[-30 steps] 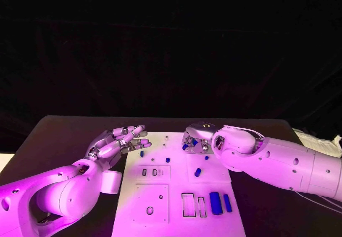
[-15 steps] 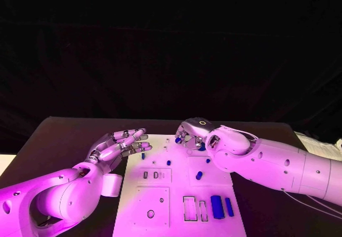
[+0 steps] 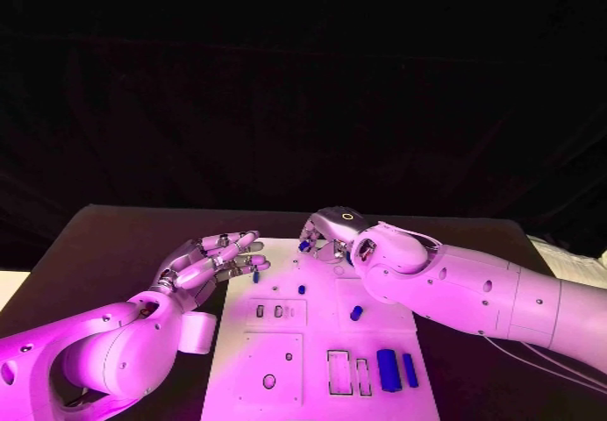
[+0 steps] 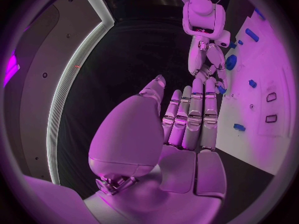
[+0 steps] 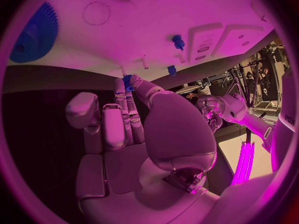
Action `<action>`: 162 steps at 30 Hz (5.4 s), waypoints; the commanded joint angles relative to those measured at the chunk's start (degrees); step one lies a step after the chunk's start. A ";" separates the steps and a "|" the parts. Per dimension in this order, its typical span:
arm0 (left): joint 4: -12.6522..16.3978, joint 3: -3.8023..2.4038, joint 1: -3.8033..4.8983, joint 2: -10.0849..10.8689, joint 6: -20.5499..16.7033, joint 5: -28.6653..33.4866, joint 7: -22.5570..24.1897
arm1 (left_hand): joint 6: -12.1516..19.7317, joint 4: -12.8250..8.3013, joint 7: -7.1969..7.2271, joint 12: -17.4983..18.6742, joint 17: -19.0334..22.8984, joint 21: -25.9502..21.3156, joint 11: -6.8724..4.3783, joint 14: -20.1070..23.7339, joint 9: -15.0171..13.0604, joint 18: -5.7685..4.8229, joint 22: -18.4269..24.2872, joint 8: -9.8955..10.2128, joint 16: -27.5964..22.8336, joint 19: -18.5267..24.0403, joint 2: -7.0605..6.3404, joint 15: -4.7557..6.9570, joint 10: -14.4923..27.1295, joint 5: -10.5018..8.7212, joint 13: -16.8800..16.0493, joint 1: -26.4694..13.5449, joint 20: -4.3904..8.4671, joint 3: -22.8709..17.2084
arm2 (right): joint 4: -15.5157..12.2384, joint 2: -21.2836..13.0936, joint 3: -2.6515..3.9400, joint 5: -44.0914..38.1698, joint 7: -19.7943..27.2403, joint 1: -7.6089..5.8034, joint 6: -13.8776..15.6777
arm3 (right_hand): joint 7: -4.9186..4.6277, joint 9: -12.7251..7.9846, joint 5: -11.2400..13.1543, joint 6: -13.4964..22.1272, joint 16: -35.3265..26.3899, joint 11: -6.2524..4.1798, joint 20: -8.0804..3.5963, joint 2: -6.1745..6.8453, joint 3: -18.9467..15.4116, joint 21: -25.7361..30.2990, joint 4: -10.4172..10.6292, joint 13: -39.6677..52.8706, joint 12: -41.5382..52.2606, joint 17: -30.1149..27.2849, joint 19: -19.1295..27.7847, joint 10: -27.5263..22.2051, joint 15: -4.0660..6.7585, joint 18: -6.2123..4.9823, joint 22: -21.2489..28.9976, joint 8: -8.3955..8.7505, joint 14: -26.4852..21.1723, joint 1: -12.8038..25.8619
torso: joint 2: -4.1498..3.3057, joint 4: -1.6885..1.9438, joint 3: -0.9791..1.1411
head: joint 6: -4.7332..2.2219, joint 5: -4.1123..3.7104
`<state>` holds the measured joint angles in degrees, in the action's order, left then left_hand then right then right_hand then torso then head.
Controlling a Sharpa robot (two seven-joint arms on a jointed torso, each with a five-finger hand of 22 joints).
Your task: Assemble the parts on the task board
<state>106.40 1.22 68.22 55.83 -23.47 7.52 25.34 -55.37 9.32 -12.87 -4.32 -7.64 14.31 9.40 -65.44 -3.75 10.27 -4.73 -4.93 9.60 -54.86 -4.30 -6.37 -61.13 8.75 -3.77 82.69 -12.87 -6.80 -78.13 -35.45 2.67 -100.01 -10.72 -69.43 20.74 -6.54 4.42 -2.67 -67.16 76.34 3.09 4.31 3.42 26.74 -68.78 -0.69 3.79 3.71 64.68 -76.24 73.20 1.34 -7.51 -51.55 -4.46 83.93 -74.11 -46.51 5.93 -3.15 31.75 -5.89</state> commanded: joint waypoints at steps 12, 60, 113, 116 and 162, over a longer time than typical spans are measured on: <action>0.23 -0.05 0.13 -0.07 1.28 0.05 0.08 | 0.05 -0.52 -0.25 0.37 -0.12 -0.24 0.37 -0.10 0.07 0.27 0.13 0.27 -0.43 -0.40 0.45 -0.32 0.24 -0.30 0.07 0.13 -0.15 0.07 | 1.81 1.47 0.02 -0.58 -0.38 -0.02 -2.20 | -0.17 1.59 -0.27 -0.04 0.27 0.19 0.36 1.16 0.60 -0.44 1.32 -0.05 -0.22 0.00 0.11 -0.62 -0.06 0.65 -0.12 0.15 2.53 0.10 | -0.52 0.33 -0.23 | 0.10 -0.12; 0.21 -0.05 0.23 0.58 1.53 0.05 -0.45 | 0.04 -0.61 -0.23 0.40 -0.15 -0.28 0.36 -0.11 0.06 0.28 0.16 0.32 -0.48 -0.43 0.49 -0.33 0.24 -0.31 0.06 0.18 -0.15 0.07 | -2.34 -2.97 0.19 0.89 -3.06 -0.01 2.67 | -1.78 -0.23 -0.62 9.61 -2.87 1.39 1.90 3.49 -12.77 1.70 8.53 0.81 3.30 -5.71 2.25 -4.86 -1.27 -0.13 3.64 -0.29 1.50 -4.18 | -0.85 0.08 -0.21 | -0.33 -0.06; -0.90 -0.02 0.30 0.67 2.12 0.06 -0.74 | 0.06 -0.70 -0.21 0.44 -0.17 -0.33 0.36 -0.11 0.06 0.27 0.21 0.39 -0.53 -0.46 0.50 -0.33 0.25 -0.32 0.06 0.21 -0.16 0.10 | -5.47 -13.09 0.85 14.45 -8.69 0.69 -6.31 | -0.44 -0.20 -11.95 8.18 11.18 -1.23 -0.56 3.44 -24.45 -14.13 14.74 68.24 65.51 19.81 -6.79 9.17 0.93 4.16 -22.03 -2.33 4.99 -8.89 | -0.42 -1.48 0.24 | -0.18 0.03; -0.89 -0.02 0.30 0.67 2.16 0.06 -0.76 | 0.06 -0.70 -0.21 0.44 -0.17 -0.33 0.36 -0.11 0.06 0.27 0.21 0.39 -0.53 -0.46 0.50 -0.33 0.25 -0.32 0.06 0.21 -0.16 0.10 | -5.45 -12.98 0.85 13.50 -8.87 0.74 -6.29 | -0.31 -0.14 -9.43 7.36 11.30 -1.36 -0.64 2.73 -23.59 -14.33 14.19 69.08 66.24 20.08 -6.93 9.40 1.03 4.23 -22.42 -2.66 5.04 -9.47 | -0.42 -1.49 0.22 | -0.14 -0.02; -1.04 -0.02 0.29 0.27 2.53 0.06 -0.99 | 0.01 -0.85 -0.12 0.46 -0.20 -0.42 0.32 -0.10 0.04 0.28 0.28 0.47 -0.64 -0.50 0.60 -0.32 0.21 -0.32 0.05 0.29 -0.16 0.10 | -10.85 -2.80 -0.10 -2.32 -10.95 1.34 0.34 | 2.10 1.67 -8.63 0.72 11.81 -3.43 -2.32 2.73 -12.06 -16.55 11.81 73.99 69.94 21.33 -8.93 11.38 2.81 5.18 -27.29 -3.89 5.26 -7.05 | -0.41 -1.36 0.12 | 0.34 1.12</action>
<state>105.33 1.23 68.42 56.21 -22.16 7.56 24.09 -55.37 8.77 -12.87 -4.11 -7.77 14.11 9.61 -65.44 -3.76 10.28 -4.50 -4.75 9.31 -55.06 -4.07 -6.37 -60.92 8.76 -3.77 82.93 -13.08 -6.56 -89.38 -38.56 2.59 -100.75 -21.42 -68.16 22.13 -6.35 1.38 -11.29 -63.07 88.10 -0.24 2.35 6.21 12.84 -85.04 9.55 75.05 73.82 74.93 -83.91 84.10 3.92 -3.50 -74.92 -8.18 84.02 -81.66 -46.88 4.71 -3.09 32.05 -4.93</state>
